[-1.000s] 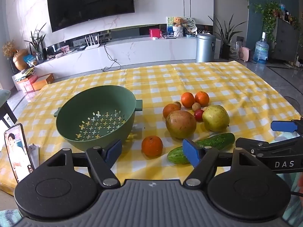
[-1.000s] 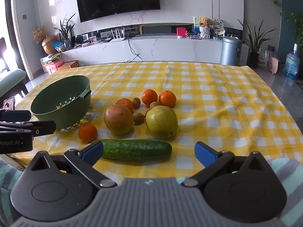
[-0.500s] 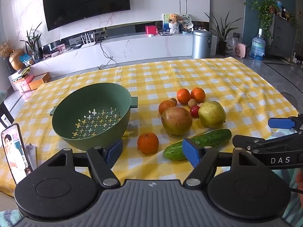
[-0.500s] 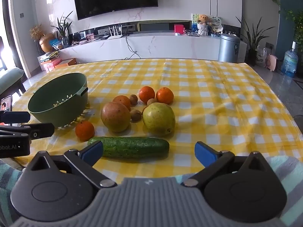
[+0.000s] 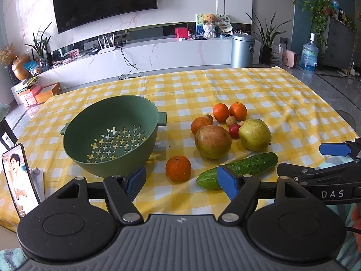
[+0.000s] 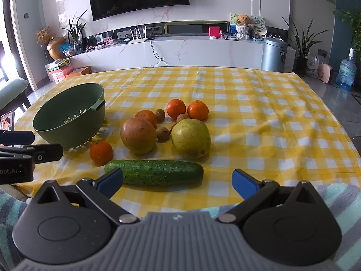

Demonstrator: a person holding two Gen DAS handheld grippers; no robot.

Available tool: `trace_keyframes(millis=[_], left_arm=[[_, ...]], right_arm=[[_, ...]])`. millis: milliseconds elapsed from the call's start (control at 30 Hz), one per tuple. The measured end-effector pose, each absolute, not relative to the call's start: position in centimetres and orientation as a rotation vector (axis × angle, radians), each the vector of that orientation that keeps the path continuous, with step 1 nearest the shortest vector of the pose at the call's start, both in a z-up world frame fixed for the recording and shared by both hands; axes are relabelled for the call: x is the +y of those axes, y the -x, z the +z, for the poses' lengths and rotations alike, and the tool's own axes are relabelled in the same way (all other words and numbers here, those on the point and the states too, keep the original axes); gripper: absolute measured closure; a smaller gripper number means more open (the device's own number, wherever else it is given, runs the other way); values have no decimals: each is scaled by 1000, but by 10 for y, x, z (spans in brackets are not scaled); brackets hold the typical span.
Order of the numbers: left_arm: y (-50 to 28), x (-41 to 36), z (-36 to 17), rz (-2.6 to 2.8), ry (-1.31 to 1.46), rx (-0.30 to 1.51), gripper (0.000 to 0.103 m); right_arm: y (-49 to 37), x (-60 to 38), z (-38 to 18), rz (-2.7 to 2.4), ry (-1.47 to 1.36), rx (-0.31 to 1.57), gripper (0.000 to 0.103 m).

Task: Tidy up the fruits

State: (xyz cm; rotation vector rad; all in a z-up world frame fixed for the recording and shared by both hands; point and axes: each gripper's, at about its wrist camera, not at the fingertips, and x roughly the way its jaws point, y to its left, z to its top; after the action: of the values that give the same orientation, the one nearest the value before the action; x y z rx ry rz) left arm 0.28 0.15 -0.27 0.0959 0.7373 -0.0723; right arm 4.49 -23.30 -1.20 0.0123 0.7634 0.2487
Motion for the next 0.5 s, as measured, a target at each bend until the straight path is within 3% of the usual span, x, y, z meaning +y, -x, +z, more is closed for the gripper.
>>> trace_keyframes(millis=[500], left_arm=[[-3,2,-2,-74,-86,744,18]], right_arm=[[-46,-233,-14,243,-15,775,4]])
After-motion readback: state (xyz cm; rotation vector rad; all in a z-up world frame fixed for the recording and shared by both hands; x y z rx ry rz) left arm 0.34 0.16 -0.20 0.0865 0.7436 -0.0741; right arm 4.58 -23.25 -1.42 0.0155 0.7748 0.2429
